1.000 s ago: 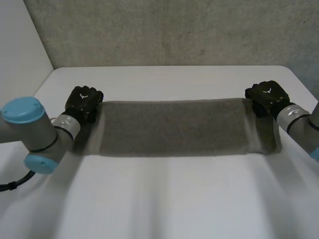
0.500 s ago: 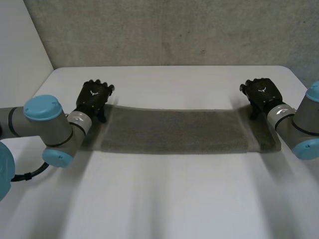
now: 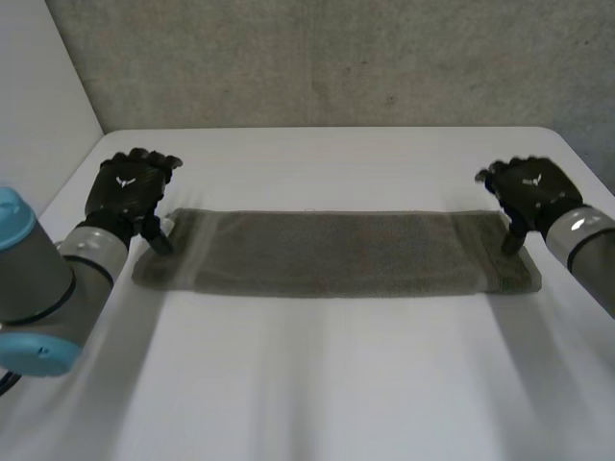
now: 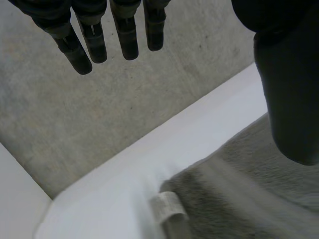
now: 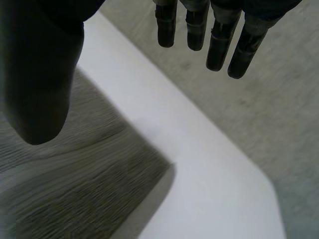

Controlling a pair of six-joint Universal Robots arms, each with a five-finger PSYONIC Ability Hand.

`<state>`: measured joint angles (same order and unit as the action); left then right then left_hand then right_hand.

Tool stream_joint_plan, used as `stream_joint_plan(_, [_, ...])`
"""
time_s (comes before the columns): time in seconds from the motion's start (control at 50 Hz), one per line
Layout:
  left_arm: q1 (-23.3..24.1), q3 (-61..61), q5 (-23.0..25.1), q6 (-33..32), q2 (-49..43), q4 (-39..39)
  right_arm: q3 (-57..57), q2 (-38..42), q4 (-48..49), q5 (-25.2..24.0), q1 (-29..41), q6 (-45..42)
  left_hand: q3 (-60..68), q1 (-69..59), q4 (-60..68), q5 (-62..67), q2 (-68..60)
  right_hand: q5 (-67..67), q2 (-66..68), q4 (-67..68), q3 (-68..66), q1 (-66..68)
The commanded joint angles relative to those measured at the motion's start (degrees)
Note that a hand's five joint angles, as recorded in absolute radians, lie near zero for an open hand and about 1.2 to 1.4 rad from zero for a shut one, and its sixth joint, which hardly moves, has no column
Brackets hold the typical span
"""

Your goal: Fold the towel.

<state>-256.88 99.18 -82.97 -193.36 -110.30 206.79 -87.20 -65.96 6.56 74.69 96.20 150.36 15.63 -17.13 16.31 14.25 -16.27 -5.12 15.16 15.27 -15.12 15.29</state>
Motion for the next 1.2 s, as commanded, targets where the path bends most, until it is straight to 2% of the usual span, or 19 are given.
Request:
stream_joint_plan(0.02, [-0.03, 4.44, 0.18, 8.43, 1.05, 3.17, -2.89, 0.57, -1.73, -1.04, -1.10, -0.25, -3.57, 5.07, -4.24, -12.18, 4.21, -7.92, 7.87, 7.77, -7.92, 7.74])
stream_joint_plan(0.22, [-1.43, 6.91, 0.35, 10.55, 1.32, 8.54, -1.14, 9.88, -1.11, -3.67, -3.74, -1.04, -3.23, 4.73, -3.90, -11.84, 3.87, -19.50, 19.46, 19.35, -19.50, 19.32])
stream_joint_plan(0.3, [-1.52, 6.91, 0.35, 10.55, 1.32, 8.54, -0.61, 10.94, -0.68, -3.76, -4.61, -0.95, -3.23, 4.73, -3.90, -11.84, 3.87, -29.57, 29.52, 29.42, -29.57, 29.39])
stream_joint_plan(0.46, [-1.43, 7.08, 0.35, 10.55, 1.49, 8.63, 0.45, 12.96, 0.21, -3.58, -5.06, -1.04, -3.40, 4.90, -4.07, -12.01, 4.04, -36.01, 35.97, 35.86, -36.01, 35.83])
stream_joint_plan(0.5, [-1.43, 7.17, 0.35, 10.55, 1.49, 8.63, 0.71, 13.40, 0.21, -3.58, -5.06, -1.04, -3.40, 4.90, -4.07, -12.01, 4.04, -42.57, 42.53, 42.42, -42.57, 42.39])
stream_joint_plan(0.54, [-1.43, 7.35, 0.35, 10.55, 1.49, 8.89, 1.59, 13.75, 0.21, -2.80, -5.23, -1.04, -3.40, 4.90, -4.07, -12.01, 4.04, -64.78, 64.73, 64.63, -64.78, 64.60])
stream_joint_plan(0.66, [-1.43, 7.70, 0.35, 10.55, 1.58, 9.69, 1.59, 12.26, 0.91, -1.12, -9.19, -1.04, -3.40, 4.90, -4.07, -12.01, 4.04, -64.88, 64.84, 64.73, -64.88, 64.71])
stream_joint_plan(0.76, [-1.43, 8.14, 0.26, 10.55, 2.11, 11.18, 1.94, 3.49, 1.44, 0.11, -13.66, -1.21, -3.40, 4.90, -4.07, -12.01, 4.04, -64.88, 64.84, 64.73, -64.88, 64.71])
stream_joint_plan(0.84, [-1.43, 8.14, 0.26, 10.55, 2.20, 11.36, 3.79, 1.01, 1.26, -0.24, -14.02, -1.74, -3.40, 4.90, -4.07, -12.01, 4.04, -64.88, 64.84, 64.73, -64.88, 64.71])
stream_joint_plan(0.94, [-1.43, 8.14, 0.18, 10.55, 2.20, 11.44, 8.89, -0.04, 0.65, -0.95, -7.34, -4.03, -3.40, 4.90, -4.07, -12.01, 4.04, -64.88, 64.84, 64.73, -64.88, 64.71])
stream_joint_plan(0.98, [-1.35, 8.23, 0.18, 10.55, 2.20, 11.44, 12.56, 0.30, 1.26, -2.87, 1.93, -4.99, -3.57, 5.07, -4.24, -12.18, 4.21, -64.88, 64.84, 64.73, -64.88, 64.71])
stream_joint_plan(1.0, [-1.35, 8.23, 0.18, 10.55, 2.20, 11.44, 12.58, 0.31, 1.26, -2.88, 1.98, -4.99, -3.57, 5.07, -4.24, -12.18, 4.21, -64.88, 64.84, 64.73, -64.88, 64.71])
stream_joint_plan(1.04, [-1.26, 8.23, 0.09, 10.55, 2.20, 11.44, 16.43, 2.14, 1.70, -3.23, 10.29, -6.30, -3.74, 5.24, -4.41, -12.35, 4.38, -64.88, 64.84, 64.73, -64.88, 64.71])
stream_joint_plan(1.06, [-1.26, 8.23, 0.09, 10.55, 2.20, 11.44, 16.45, 2.15, 1.70, -3.23, 10.33, -6.31, -3.74, 5.24, -4.41, -12.35, 4.38, -64.88, 64.84, 64.73, -64.88, 64.71])
stream_joint_plan(1.1, [-1.26, 8.49, 0.09, 10.46, 2.20, 11.44, 20.82, 7.75, 1.96, -3.32, 18.81, -8.93, -3.74, 5.24, -4.41, -12.35, 4.38, -64.88, 64.84, 64.73, -64.88, 64.71])
stream_joint_plan(1.12, [-1.34, 8.75, 0.17, 10.46, 2.28, 11.70, 20.84, 7.78, 1.96, -3.32, 18.85, -8.95, -3.74, 5.24, -4.41, -12.35, 4.38, -64.88, 64.84, 64.73, -64.88, 64.71])
stream_joint_plan(1.14, [-1.35, 8.84, 0.09, 10.46, 2.29, 12.05, 23.28, 10.91, 2.05, -3.32, 23.38, -10.60, -3.74, 5.24, -4.41, -12.35, 4.38, -64.88, 64.84, 64.73, -64.88, 64.71])
stream_joint_plan(1.16, [-1.35, 8.84, 0.09, 10.46, 2.29, 12.06, 23.30, 10.94, 2.05, -3.32, 23.42, -10.62, -3.74, 5.24, -4.41, -12.35, 4.38, -64.88, 64.84, 64.73, -64.88, 64.71])
stream_joint_plan(1.2, [-1.35, 8.93, 0.09, 10.37, 2.29, 12.76, 26.45, 16.54, 2.23, -3.41, 29.72, -12.46, -3.74, 5.24, -4.41, -12.35, 4.38, -64.88, 64.84, 64.73, -64.88, 64.71])
